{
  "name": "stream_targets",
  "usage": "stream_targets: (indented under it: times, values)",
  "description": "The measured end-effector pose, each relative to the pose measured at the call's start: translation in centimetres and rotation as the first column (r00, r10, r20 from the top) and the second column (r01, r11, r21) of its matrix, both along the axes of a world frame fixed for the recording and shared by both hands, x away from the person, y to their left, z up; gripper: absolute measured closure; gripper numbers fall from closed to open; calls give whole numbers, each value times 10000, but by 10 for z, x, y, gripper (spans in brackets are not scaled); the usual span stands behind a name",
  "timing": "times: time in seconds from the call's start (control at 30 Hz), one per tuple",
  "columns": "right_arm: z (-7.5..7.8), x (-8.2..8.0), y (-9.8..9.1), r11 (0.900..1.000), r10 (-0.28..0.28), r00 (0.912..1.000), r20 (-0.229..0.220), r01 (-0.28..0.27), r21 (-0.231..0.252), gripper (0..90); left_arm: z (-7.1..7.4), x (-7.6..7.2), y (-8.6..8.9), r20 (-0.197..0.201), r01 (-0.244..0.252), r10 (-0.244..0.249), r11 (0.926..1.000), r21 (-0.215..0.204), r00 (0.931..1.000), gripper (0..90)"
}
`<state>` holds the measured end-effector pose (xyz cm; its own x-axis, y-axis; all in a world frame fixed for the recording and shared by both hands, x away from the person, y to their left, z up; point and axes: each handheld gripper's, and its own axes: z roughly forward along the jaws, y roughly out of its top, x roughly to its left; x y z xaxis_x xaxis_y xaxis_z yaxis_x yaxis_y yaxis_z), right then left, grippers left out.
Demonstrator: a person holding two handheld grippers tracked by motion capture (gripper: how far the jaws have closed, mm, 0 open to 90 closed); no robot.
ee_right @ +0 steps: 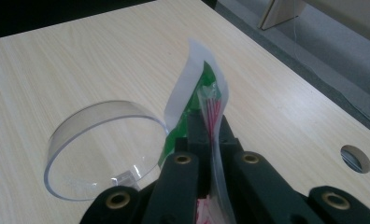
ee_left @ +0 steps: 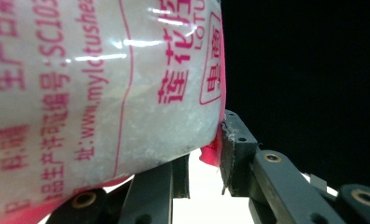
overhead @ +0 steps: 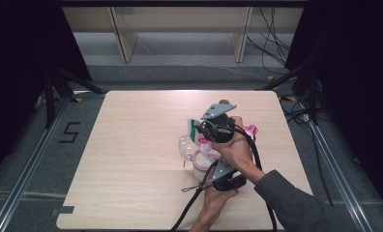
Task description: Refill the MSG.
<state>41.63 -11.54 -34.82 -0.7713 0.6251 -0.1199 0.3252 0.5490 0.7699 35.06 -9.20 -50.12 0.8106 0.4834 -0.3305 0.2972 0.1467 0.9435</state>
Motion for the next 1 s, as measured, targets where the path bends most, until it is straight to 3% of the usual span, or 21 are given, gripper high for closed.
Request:
stream_targets:
  times: [0.3,0.33,0.53,0.57,0.63,1.0]
  values:
    - [-2,2,2,9998,114,9998,154,-112,-181,900,-1,0,0,-54,12,-12,10000,-42,10000,747]
    - [-2,2,2,9998,38,10000,-79,-39,-194,900,-1,0,0,-45,12,-12,10000,-54,10000,747]
    - [-2,1,3,9997,76,9999,-82,-78,-240,900,-1,0,0,-51,25,-26,10000,-88,10000,747]
    - [-3,2,3,9994,176,9998,100,-173,-298,900,-1,-1,-1,-39,-21,21,10000,-75,10000,747]
    - [-3,2,3,9992,41,10000,-61,-44,-408,900,-1,-1,0,-54,-27,27,10000,-88,10000,747]
    - [-3,2,3,9996,138,9999,36,-137,-242,900,-1,-1,-1,-33,41,-41,9999,-132,10000,746]
